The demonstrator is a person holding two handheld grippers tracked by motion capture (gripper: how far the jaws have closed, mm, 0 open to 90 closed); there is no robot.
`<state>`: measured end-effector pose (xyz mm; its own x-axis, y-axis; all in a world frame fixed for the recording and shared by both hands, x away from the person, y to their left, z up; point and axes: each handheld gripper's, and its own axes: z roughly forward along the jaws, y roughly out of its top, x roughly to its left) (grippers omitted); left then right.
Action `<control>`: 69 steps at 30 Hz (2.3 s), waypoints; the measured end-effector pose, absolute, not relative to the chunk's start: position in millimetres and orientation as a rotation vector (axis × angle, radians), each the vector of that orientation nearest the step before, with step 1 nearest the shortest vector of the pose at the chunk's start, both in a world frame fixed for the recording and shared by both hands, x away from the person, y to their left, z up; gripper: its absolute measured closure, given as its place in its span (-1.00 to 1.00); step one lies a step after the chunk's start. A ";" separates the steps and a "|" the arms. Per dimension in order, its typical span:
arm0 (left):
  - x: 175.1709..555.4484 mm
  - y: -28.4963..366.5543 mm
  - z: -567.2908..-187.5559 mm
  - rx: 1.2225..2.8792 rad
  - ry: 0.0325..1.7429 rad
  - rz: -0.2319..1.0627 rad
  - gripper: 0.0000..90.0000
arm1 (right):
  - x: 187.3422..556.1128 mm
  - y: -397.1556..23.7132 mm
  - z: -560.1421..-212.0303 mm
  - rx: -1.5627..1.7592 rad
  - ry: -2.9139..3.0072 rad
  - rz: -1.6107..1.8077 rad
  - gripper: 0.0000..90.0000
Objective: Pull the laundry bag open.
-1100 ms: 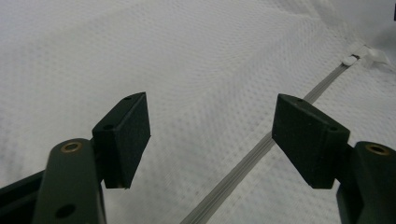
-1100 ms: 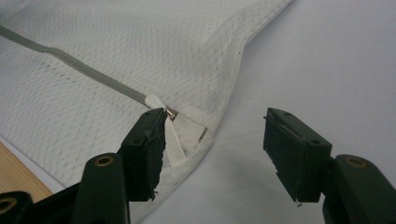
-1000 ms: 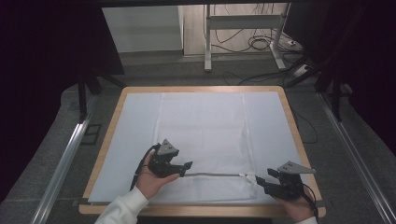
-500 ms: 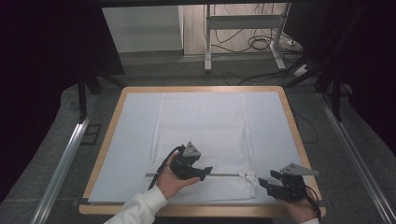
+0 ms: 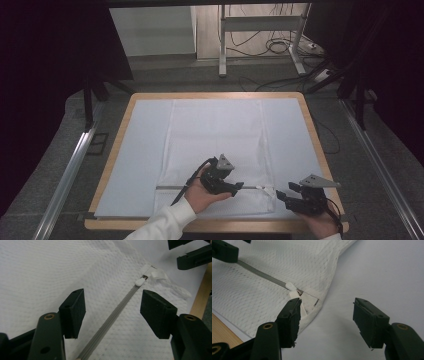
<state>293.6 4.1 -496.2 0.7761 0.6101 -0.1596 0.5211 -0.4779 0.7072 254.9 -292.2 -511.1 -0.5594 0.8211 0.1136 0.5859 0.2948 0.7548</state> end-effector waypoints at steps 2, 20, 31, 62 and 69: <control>294.8 -1.0 -498.1 2.182 0.842 0.127 -0.13 | 255.1 -293.6 -510.8 1.278 2.268 1.131 -0.14; 300.6 -22.5 -501.8 2.188 0.842 0.084 -0.02 | 255.4 -295.7 -510.0 1.279 2.252 1.125 -0.14; 303.9 -42.6 -507.5 2.194 0.868 0.027 0.00 | 255.7 -299.7 -507.7 1.288 2.227 1.125 -0.14; 311.5 -60.4 -519.9 2.165 0.935 -0.210 0.31 | 255.3 -310.3 -503.3 1.296 2.164 1.118 -0.14; 310.9 -61.8 -519.7 2.156 0.940 -0.212 0.42 | 255.2 -311.0 -502.4 1.300 2.152 1.119 -0.14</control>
